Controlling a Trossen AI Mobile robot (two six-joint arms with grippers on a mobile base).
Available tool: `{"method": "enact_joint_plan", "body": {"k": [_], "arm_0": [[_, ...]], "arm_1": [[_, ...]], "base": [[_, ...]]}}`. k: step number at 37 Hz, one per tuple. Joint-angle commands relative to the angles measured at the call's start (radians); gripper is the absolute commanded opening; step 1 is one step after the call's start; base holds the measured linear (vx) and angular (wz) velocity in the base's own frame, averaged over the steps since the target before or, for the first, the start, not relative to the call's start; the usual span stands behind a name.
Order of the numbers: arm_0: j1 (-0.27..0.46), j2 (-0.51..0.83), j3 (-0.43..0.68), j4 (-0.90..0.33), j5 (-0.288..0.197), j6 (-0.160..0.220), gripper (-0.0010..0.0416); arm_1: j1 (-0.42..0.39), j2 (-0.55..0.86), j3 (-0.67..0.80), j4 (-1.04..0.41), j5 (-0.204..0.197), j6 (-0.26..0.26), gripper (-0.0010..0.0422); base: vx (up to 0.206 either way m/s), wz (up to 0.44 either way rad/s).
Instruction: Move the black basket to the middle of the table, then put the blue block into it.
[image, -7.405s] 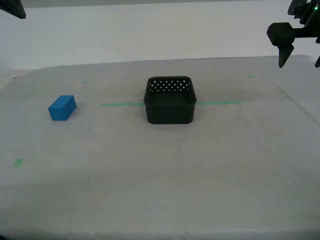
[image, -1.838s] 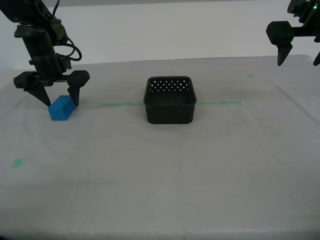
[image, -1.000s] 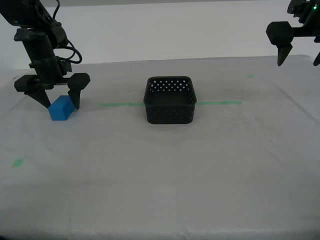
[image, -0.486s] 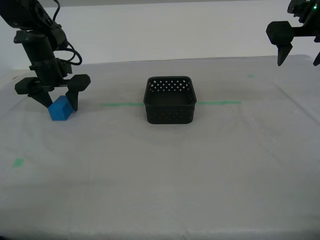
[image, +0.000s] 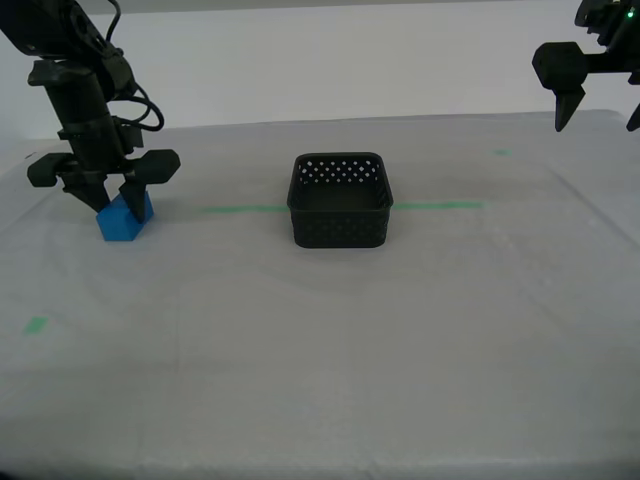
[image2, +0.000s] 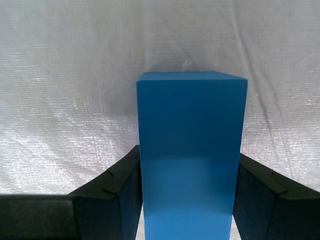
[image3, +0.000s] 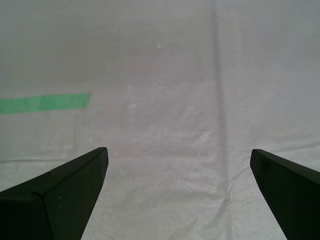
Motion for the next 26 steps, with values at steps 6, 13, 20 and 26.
{"method": "enact_joint_plan", "body": {"k": [6,13,20,26], "arm_0": [[-0.001,0.0,0.0,0.001,0.003,-0.001,0.0398],[-0.001,0.0,0.0,0.001,0.003,-0.001,0.0399],[0.0,0.0,0.0,0.001,0.003,-0.001,0.0399],[0.0,0.0,0.0,0.001,0.003,-0.001,0.0399]], "arm_1": [[0.0,0.0,0.0,-0.004,-0.01,-0.007,0.0073],[0.0,0.0,0.0,-0.001,-0.01,-0.007,0.0002],[0.0,0.0,0.0,0.001,-0.01,-0.017,0.0001],[0.0,-0.002,0.011,-0.015,-0.01,-0.018,-0.0003]], "base": [[0.0,0.0],[0.0,0.0],[0.0,0.0],[0.0,0.0]]}}
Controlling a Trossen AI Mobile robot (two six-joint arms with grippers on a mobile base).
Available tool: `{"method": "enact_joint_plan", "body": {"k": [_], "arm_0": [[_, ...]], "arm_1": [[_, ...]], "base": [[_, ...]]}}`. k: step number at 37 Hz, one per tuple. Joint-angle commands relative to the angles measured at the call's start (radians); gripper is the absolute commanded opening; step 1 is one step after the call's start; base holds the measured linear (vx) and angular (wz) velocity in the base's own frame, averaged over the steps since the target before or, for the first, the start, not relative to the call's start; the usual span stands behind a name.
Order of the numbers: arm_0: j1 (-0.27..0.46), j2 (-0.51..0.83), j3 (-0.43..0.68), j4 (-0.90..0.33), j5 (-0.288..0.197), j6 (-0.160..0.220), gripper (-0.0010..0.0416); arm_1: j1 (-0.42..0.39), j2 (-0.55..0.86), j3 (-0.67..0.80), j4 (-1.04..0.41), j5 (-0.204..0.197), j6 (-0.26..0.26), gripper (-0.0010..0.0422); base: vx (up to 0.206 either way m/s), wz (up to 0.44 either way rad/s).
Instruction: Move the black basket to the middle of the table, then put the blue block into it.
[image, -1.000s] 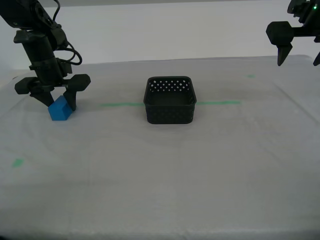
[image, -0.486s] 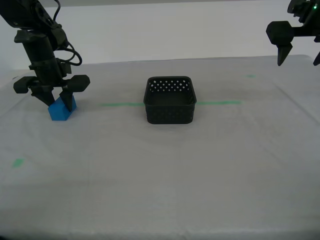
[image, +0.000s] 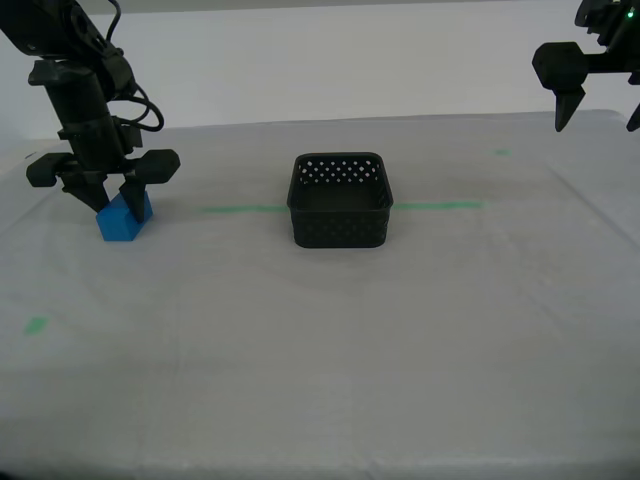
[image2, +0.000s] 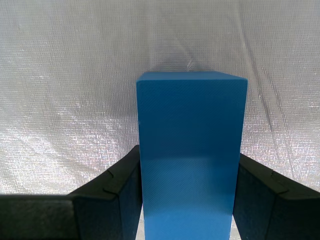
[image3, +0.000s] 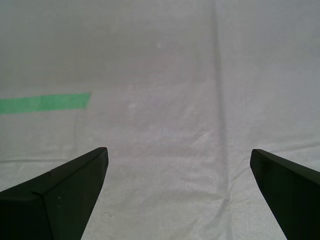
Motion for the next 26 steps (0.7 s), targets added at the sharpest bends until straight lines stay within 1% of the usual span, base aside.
{"method": "enact_joint_plan", "body": {"k": [1,8,14,19,26], "arm_0": [[-0.001,0.0,0.0,0.001,0.003,-0.001,0.0398],[-0.001,0.0,0.0,0.001,0.003,-0.001,0.0399],[-0.001,0.0,0.0,0.002,0.003,-0.001,0.0398],[0.0,0.0,0.0,0.002,0.003,-0.001,0.0399],[-0.001,0.0,0.0,0.002,0.003,-0.001,0.0398]], "arm_1": [[0.0,-0.001,0.014,-0.022,-0.004,-0.001,-0.0001],[-0.003,-0.037,0.037,-0.056,-0.002,-0.003,-0.0001],[-0.013,-0.108,0.039,-0.074,-0.003,-0.05,0.0],[-0.027,-0.156,0.039,-0.079,-0.003,-0.079,-0.0001],[-0.067,-0.2,0.042,-0.074,-0.002,-0.126,0.0]], "base": [[0.0,0.0],[0.0,0.0],[0.0,0.0],[0.0,0.0],[0.0,0.0]]}}
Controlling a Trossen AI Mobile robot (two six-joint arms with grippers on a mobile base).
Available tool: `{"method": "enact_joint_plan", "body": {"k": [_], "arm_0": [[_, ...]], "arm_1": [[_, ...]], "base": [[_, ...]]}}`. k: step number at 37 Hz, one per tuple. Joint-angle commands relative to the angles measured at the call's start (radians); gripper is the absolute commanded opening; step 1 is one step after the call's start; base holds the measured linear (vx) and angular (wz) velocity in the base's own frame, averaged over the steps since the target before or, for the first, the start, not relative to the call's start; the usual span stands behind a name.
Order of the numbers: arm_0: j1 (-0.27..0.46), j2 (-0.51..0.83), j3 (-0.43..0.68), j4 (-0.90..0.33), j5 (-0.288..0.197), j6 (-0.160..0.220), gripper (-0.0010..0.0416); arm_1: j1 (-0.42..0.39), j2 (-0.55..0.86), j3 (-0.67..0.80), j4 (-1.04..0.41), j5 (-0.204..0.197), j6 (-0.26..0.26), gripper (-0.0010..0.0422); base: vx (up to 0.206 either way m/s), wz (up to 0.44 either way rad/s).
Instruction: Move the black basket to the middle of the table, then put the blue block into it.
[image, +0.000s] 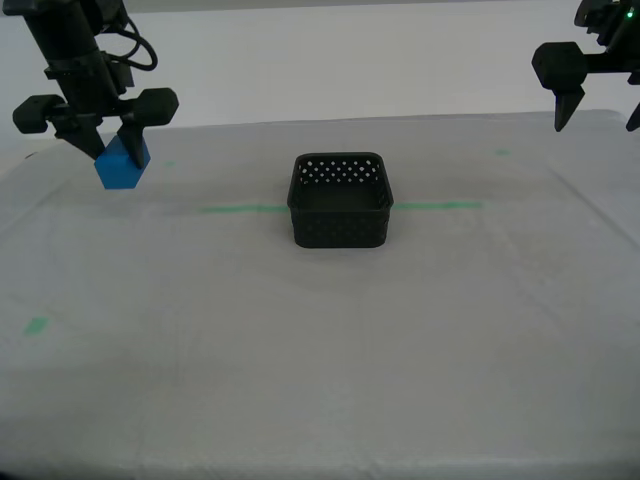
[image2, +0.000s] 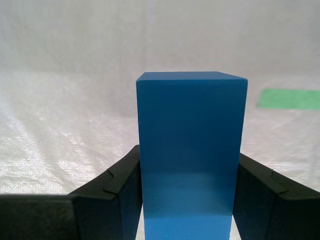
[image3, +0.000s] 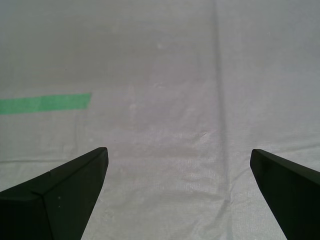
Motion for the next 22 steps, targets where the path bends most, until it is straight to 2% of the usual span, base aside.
{"method": "enact_joint_plan", "body": {"k": [1,13,22], "arm_0": [[0.001,0.0,0.0,0.001,0.003,-0.001,0.0399],[0.001,0.0,0.0,0.001,0.003,-0.001,0.0399],[0.001,0.0,0.0,0.001,0.003,-0.001,0.0399]], "arm_1": [[-0.025,-0.011,0.009,0.0,0.0,-0.028,-0.0001],[-0.167,-0.014,0.083,0.011,-0.001,-0.077,-0.0001],[-0.28,-0.014,0.115,0.116,-0.006,-0.184,-0.0001]], "base": [[0.0,0.0],[0.0,0.0],[0.0,0.0]]}}
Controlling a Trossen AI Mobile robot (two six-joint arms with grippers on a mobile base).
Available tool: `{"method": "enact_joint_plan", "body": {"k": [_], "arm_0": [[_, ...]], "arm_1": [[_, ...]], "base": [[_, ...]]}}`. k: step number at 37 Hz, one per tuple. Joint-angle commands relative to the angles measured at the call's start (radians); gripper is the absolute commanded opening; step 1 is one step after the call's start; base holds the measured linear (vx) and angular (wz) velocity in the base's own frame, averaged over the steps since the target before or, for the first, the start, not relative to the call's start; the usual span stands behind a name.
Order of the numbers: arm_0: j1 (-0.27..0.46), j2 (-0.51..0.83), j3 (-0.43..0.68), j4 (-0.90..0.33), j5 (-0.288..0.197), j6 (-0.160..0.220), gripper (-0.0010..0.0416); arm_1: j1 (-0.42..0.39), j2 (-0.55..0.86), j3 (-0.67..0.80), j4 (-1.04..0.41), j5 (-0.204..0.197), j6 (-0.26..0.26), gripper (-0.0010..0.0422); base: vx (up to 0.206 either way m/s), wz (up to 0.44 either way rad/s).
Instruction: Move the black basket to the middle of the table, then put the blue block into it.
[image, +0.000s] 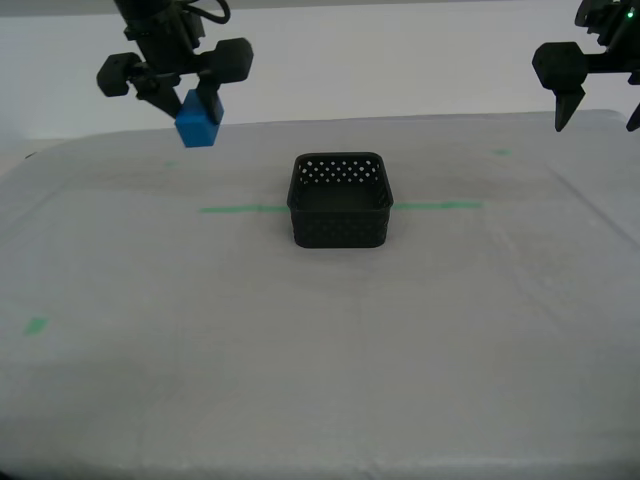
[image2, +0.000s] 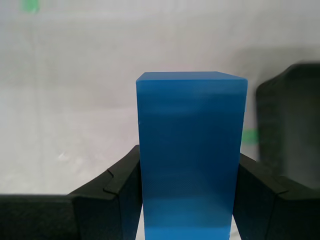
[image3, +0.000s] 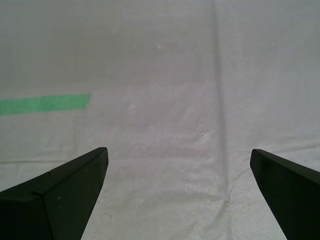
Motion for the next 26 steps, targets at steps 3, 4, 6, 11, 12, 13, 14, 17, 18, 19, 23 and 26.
{"method": "enact_joint_plan", "body": {"k": [3,4,6,11,12,13,14,17,18,19,23,26], "arm_0": [[0.001,0.0,0.0,0.0,0.003,-0.001,0.0398],[0.001,0.0,0.0,0.0,0.003,-0.001,0.0399],[0.001,0.0,0.0,0.0,0.003,-0.001,0.0398],[0.001,0.0,0.0,0.002,0.003,-0.001,0.0398],[0.001,0.0,0.0,0.003,0.003,-0.001,0.0399],[0.001,0.0,0.0,0.003,0.003,-0.001,0.0399],[0.001,0.0,0.0,0.003,0.003,-0.001,0.0398],[0.001,0.0,0.0,0.006,0.002,-0.001,0.0399],[0.001,0.0,0.0,0.008,0.003,-0.001,0.0398],[0.001,0.0,0.0,0.009,0.002,-0.001,0.0398],[0.001,0.0,0.0,0.02,0.003,-0.001,0.0398],[0.001,0.0,0.0,0.019,0.002,-0.001,0.0398]], "arm_1": [[-0.07,-0.001,0.001,0.068,-0.01,-0.062,0.0],[-0.082,-0.001,0.001,0.075,-0.01,-0.071,0.0],[-0.108,0.0,0.002,0.087,-0.013,-0.096,0.0],[-0.165,0.031,0.027,0.095,-0.016,-0.14,0.0],[-0.176,0.04,0.037,0.095,-0.016,-0.142,0.0],[-0.187,0.043,0.043,0.097,-0.017,-0.142,0.0],[-0.197,0.053,0.051,0.1,-0.017,-0.143,0.0],[-0.227,0.076,0.077,0.097,-0.018,-0.147,0.0],[-0.235,0.085,0.086,0.097,-0.018,-0.149,0.0],[-0.244,0.096,0.097,0.096,-0.017,-0.15,0.0],[-0.274,0.132,0.131,0.093,-0.016,-0.159,0.0],[-0.293,0.156,0.154,0.087,-0.013,-0.18,0.0]], "base": [[0.0,0.0],[0.0,0.0],[0.0,0.0],[0.0,0.0],[0.0,0.0],[0.0,0.0],[0.0,0.0],[0.0,0.0],[0.0,0.0],[0.0,0.0],[0.0,0.0],[0.0,0.0]]}}
